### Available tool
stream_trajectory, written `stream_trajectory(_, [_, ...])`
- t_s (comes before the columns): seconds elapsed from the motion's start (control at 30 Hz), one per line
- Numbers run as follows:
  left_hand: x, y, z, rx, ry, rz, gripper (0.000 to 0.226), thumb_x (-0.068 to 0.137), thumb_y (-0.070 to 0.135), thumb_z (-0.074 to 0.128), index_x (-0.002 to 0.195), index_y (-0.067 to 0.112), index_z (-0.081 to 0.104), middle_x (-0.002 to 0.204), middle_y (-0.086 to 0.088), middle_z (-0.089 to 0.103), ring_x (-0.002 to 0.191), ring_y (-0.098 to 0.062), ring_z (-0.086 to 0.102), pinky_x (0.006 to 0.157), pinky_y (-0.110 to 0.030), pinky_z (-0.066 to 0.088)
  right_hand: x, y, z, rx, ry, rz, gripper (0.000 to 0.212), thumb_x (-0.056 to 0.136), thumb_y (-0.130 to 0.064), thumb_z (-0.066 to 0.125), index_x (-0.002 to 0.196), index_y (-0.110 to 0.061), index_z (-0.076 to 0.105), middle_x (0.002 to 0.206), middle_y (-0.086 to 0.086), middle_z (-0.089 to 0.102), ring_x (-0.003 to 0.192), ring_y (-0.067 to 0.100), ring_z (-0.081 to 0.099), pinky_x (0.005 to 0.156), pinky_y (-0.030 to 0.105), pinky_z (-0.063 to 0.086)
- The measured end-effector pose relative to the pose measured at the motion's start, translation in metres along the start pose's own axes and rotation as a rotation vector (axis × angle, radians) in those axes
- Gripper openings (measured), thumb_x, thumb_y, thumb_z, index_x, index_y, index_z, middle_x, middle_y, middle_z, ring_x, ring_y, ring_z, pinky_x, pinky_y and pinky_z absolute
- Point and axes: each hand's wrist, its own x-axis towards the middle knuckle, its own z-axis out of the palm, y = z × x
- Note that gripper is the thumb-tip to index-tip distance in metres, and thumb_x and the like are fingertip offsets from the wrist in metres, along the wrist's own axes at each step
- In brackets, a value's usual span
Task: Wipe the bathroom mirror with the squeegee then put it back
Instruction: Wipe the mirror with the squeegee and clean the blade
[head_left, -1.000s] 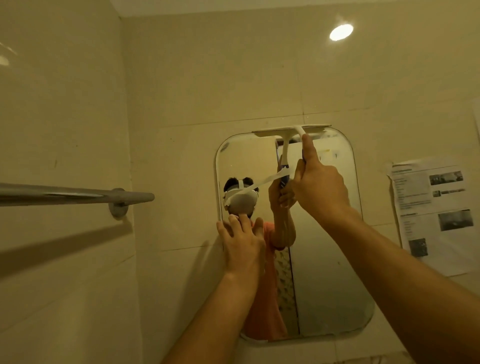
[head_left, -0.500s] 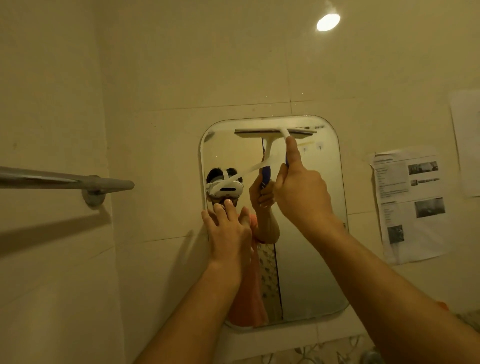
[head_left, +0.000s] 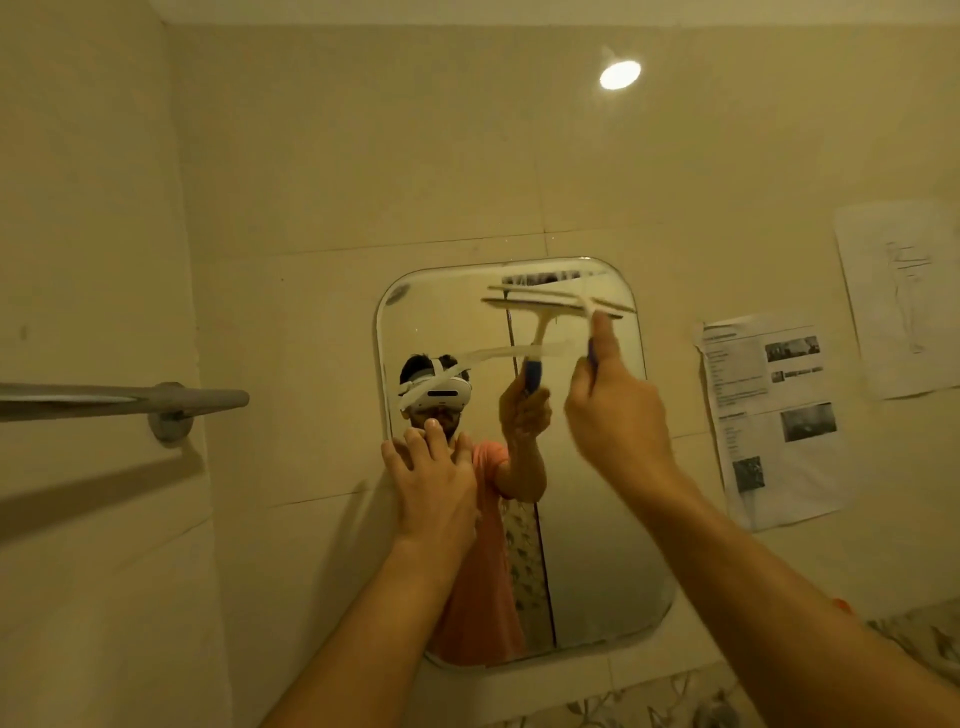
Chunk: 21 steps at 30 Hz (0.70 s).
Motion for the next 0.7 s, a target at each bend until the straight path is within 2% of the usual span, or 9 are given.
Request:
stream_trajectory(0.17, [-0.001, 0.0, -0.001, 0.018, 0.011, 0.007, 0.09, 0.089, 0.053, 0.061, 0.16, 0.024, 0.014, 0.158, -0.024, 0.013, 0.141, -0.047, 0.02, 0.114, -0.065, 0.019, 0.046, -0.003, -0.024, 0.001, 0.046, 0.11, 0.056, 0.111, -0.034, 0.029, 0.161, -0.045, 0.006, 0.075, 0.005, 0.057, 0.058, 0.015, 0.055, 0.049, 0.035, 0.056])
stream_trajectory(0.37, [0.001, 0.0, 0.004, 0.018, 0.027, 0.007, 0.09, 0.088, 0.057, 0.061, 0.16, 0.025, 0.016, 0.159, -0.023, 0.015, 0.141, -0.047, 0.02, 0.114, -0.066, 0.019, 0.035, -0.009, -0.004, 0.062, 0.017, 0.185, 0.063, 0.11, -0.031, 0.034, 0.161, -0.045, -0.002, 0.076, 0.005, 0.055, 0.06, 0.015, 0.056, 0.06, 0.041, 0.062])
stream_trajectory(0.47, [0.002, 0.0, 0.006, 0.026, 0.029, -0.003, 0.091, 0.088, 0.058, 0.061, 0.16, 0.026, 0.016, 0.159, -0.022, 0.015, 0.142, -0.047, 0.02, 0.114, -0.065, 0.019, 0.008, -0.003, 0.013, 0.073, 0.011, 0.209, 0.065, 0.11, -0.032, 0.034, 0.16, -0.046, -0.005, 0.077, 0.006, 0.058, 0.06, 0.017, 0.058, 0.059, 0.043, 0.062])
stream_trajectory(0.6, [0.001, 0.0, 0.006, 0.041, 0.03, -0.003, 0.094, 0.086, 0.063, 0.061, 0.16, 0.025, 0.016, 0.159, -0.022, 0.017, 0.141, -0.046, 0.023, 0.113, -0.064, 0.02, -0.028, 0.005, 0.018, 0.027, -0.049, 0.198, 0.066, 0.109, -0.032, 0.035, 0.16, -0.044, -0.006, 0.07, 0.004, 0.055, 0.057, 0.015, 0.055, 0.051, 0.032, 0.051])
stream_trajectory(0.7, [0.0, 0.001, 0.004, 0.048, 0.035, -0.001, 0.094, 0.086, 0.064, 0.059, 0.16, 0.025, 0.016, 0.158, -0.023, 0.017, 0.14, -0.046, 0.023, 0.113, -0.064, 0.019, -0.026, 0.004, 0.006, 0.022, -0.08, 0.16, 0.063, 0.11, -0.032, 0.034, 0.161, -0.042, -0.002, 0.068, 0.002, 0.054, 0.055, 0.014, 0.054, 0.051, 0.035, 0.055])
